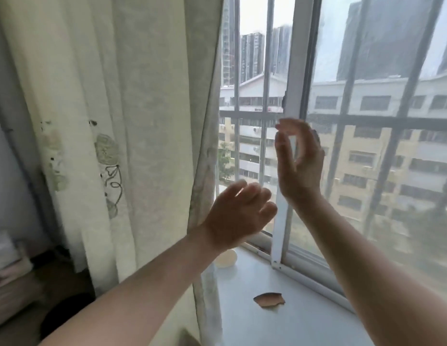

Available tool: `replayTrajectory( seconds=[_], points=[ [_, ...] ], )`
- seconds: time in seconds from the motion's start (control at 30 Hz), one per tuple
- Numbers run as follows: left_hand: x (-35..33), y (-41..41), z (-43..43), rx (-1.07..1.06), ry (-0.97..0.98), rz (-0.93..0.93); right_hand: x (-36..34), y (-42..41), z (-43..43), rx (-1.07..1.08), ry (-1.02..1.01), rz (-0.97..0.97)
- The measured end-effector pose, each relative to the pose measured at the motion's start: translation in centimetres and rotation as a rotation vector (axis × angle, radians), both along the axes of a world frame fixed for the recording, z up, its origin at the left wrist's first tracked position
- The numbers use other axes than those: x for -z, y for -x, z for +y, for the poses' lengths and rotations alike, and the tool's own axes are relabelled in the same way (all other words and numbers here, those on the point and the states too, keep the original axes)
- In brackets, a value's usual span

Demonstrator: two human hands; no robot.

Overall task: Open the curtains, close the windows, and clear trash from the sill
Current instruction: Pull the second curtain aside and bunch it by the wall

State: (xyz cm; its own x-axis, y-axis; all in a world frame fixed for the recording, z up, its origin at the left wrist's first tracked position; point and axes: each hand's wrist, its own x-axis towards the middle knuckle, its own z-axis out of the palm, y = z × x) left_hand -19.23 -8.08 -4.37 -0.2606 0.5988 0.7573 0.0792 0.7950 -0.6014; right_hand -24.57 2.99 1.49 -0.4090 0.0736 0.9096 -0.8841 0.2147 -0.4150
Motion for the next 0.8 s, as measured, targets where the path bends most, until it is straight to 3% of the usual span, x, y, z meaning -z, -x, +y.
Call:
replayTrajectory(
  seconds=[0.1, 0.17, 0.27, 0.4, 0.6, 0.8],
  points=[
    [-0.6, -1.2, -2.0, -0.016, -0.228, 0.348, -2.5, -0.9, -2.9, -0.156, 0.029, 0.078],
    [-1.6, -2.1, -3.3, -0.135, -0.457, 0.398, -4.2, -1.4, -5.0, -0.225, -0.005, 0.136],
    [-3.5, -2.7, -4.7, -0.353, -0.827, 0.222, -5.5, -1.7, -8.1, -0.347, -0.117, 0.124],
    [-4.1, -2.3, -7.3, -0.266, -1.244, -0.025, -5.5, -1.0, -12.3, -0.514, -0.218, -0.112],
    [-2.7, -1.7, -13.1, -0.018, -1.277, -0.168, -5.1, 0.3, -16.8, -0.660, -0.255, -0.289],
    [-2.2, -0.5, -20.3, 0.094, -1.167, -0.196, -5.7, 0.7, -23.6, -0.569, -0.149, -0.202]
  ],
)
